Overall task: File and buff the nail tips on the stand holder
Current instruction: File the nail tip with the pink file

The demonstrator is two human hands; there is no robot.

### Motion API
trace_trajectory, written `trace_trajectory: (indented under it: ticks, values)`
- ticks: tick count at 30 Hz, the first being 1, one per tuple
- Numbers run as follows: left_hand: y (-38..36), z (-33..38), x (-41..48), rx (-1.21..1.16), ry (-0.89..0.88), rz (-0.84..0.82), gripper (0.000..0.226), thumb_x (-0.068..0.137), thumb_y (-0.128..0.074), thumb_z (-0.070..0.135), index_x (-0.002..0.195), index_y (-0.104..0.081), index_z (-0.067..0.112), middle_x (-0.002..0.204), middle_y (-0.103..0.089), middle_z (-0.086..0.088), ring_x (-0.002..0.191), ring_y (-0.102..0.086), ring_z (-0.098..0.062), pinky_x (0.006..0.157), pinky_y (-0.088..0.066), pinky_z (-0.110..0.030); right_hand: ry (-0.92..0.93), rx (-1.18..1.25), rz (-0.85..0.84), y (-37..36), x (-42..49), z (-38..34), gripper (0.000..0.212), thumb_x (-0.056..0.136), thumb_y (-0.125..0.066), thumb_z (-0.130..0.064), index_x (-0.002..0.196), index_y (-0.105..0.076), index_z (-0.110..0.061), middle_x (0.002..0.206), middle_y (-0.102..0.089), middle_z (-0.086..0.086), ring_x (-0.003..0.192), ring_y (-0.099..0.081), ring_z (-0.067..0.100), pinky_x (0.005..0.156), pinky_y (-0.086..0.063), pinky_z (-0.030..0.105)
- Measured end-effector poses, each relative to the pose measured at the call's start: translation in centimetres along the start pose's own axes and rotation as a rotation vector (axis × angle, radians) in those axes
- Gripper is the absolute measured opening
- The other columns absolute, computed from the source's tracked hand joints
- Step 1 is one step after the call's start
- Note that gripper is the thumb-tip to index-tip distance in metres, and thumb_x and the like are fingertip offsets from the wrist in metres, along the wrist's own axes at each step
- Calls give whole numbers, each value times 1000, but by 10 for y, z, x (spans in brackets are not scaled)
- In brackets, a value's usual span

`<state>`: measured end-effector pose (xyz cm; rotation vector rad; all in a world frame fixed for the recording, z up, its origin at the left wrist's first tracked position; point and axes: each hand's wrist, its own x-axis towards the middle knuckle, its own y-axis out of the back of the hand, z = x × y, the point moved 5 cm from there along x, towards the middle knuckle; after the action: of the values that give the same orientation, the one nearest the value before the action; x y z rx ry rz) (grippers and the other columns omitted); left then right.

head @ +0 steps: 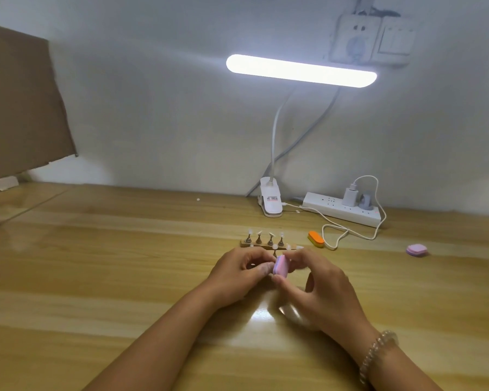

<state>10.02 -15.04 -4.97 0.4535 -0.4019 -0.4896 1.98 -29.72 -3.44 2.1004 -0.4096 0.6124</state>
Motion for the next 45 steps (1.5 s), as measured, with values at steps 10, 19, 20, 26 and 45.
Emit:
trace_trajectory:
  ticks: [10,19,20,26,45]
  values:
    - [-4,1,1,26,-11,-21,15,101,-56,25,95,-70,26,82,-70,18,78,-63,-2,71,-46,-32,-52,-86,56,4,3,4,32,76,-76,-44,101,-58,-37,90,-60,-28,73,-50,-23,57,-42,22]
    - [-4,1,-1,23,8,-24,18,92,-53,39,93,-69,31,82,-68,16,70,-57,-4,76,-53,-43,-4,-96,31,3,2,1,32,77,-76,-46,102,-59,-38,90,-58,-29,71,-49,-24,53,-31,10]
    - [-4,0,-1,27,5,-25,17,95,-53,36,95,-69,30,84,-69,13,72,-58,-7,77,-53,-45,36,-113,17,2,0,-3,32,77,-75,-48,102,-58,-38,93,-60,-27,69,-49,-24,52,-30,8]
    - [-4,-2,0,44,-6,-11,11,97,-62,24,92,-72,26,75,-65,16,68,-57,-5,74,-53,-42,-25,-60,44,3,4,3,28,80,-70,-51,102,-60,-37,92,-58,-28,71,-51,-21,55,-31,9]
    - [-3,-2,0,64,3,-1,14,96,-58,27,94,-71,30,80,-68,17,74,-61,-7,80,-53,-42,84,-66,-34,-3,-2,-7,32,80,-73,-46,105,-58,-34,100,-58,-23,63,-49,-14,52,-34,15]
